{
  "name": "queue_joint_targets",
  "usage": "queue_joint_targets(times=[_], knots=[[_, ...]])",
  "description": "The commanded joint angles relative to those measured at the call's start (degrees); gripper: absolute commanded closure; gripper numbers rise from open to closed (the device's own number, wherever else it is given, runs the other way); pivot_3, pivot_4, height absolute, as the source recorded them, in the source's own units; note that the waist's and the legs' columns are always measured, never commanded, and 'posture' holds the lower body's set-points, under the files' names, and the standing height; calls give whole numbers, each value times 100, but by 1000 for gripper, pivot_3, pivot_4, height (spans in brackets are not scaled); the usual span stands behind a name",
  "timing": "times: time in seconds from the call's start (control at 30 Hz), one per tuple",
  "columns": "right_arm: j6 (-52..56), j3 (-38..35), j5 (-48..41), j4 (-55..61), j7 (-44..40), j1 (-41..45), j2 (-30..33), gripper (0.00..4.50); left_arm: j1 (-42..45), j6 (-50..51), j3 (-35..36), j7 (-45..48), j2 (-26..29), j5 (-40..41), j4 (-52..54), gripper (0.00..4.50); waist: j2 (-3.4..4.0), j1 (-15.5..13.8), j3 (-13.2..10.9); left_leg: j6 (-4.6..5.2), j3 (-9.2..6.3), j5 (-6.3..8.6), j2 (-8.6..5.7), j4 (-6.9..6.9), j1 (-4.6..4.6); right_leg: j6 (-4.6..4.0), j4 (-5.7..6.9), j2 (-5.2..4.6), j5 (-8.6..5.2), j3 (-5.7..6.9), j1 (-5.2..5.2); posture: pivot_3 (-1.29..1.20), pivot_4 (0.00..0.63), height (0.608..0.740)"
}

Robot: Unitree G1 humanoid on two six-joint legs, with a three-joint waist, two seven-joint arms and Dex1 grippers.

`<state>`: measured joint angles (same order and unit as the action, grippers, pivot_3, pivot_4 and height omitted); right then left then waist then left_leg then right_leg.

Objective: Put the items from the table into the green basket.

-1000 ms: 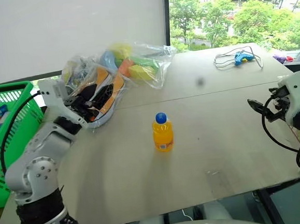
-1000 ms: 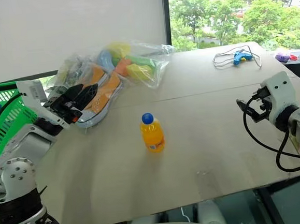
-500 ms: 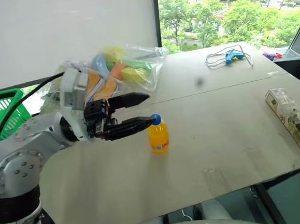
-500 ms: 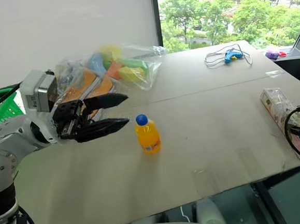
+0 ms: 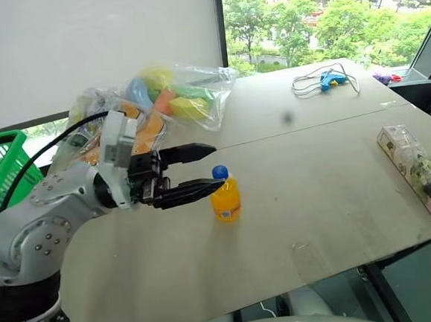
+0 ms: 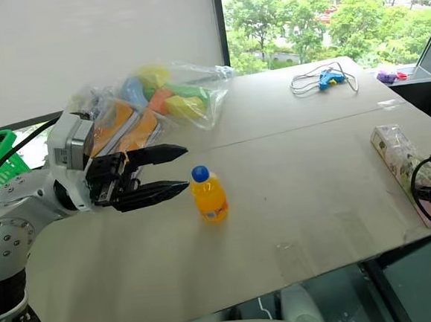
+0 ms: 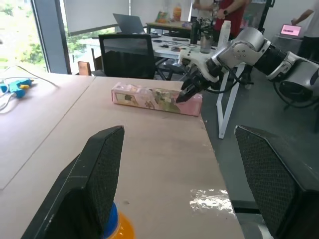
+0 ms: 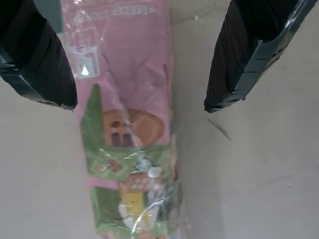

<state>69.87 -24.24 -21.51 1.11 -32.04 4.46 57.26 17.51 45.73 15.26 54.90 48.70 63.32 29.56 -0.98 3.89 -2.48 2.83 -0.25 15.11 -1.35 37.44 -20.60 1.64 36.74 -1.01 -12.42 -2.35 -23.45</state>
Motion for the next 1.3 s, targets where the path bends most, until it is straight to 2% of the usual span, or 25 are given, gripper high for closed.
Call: queue_joint_targets(times=[0.03,0.33,0.5,0.7,0.87,0.97,1.13,1.2,1.27,1.3], knots=[[-91,32,107,-295,48,219,72,139,199,72,179,-132,106,401,282,796,0,-4,0,1,2,1,-1,0,0,0,-1,-1,0,-2,0,-70,0,740],[-104,734,476,-1031,45,481,305,139,-48,210,307,-371,316,850,624,796,-8,-46,-5,5,-1,3,1,0,1,0,-3,1,0,-6,0,-35,23,740],[-570,1050,709,-1363,-21,663,430,139,-178,148,295,-509,293,866,706,796,-12,-95,-8,5,4,3,1,0,4,0,-3,1,0,-3,1,-29,25,740],[-1404,1806,1197,-1585,-331,436,620,139,-193,107,245,-606,231,897,757,796,-13,-137,-10,5,11,3,0,0,7,0,-4,1,0,-8,0,-33,25,740],[-2069,2162,1707,-2129,-189,526,527,139,-188,50,223,-591,203,848,738,796,-25,-135,-9,5,12,3,2,0,12,0,-3,3,0,-8,2,-31,22,740],[-2128,2063,1714,-2248,-160,576,510,891,-222,26,248,-580,212,827,733,789,-37,-146,-14,5,16,3,-1,4,19,1,-4,2,0,-18,10,-26,22,740],[-2326,1889,1785,-2182,-195,377,655,3099,-303,-24,239,-628,173,770,738,789,-39,-160,-19,6,16,4,-5,4,16,2,-5,1,1,-23,8,-27,24,740],[-2407,1603,1683,-1933,-233,212,700,3659,-284,-7,216,-781,109,803,716,789,-41,-170,-20,6,8,4,-4,3,14,3,-6,1,0,-18,8,-27,24,740],[-2365,1341,1568,-1691,-310,118,707,3659,-249,18,218,-978,43,871,694,789,-33,-169,-25,6,7,4,-3,3,9,3,-7,1,0,-17,6,-27,24,740],[-2225,914,1215,-1342,-411,214,552,3659,-190,146,183,-1275,34,1072,666,789,-22,-170,-32,6,7,4,-3,3,9,3,-7,1,0,-17,6,-27,24,740]])
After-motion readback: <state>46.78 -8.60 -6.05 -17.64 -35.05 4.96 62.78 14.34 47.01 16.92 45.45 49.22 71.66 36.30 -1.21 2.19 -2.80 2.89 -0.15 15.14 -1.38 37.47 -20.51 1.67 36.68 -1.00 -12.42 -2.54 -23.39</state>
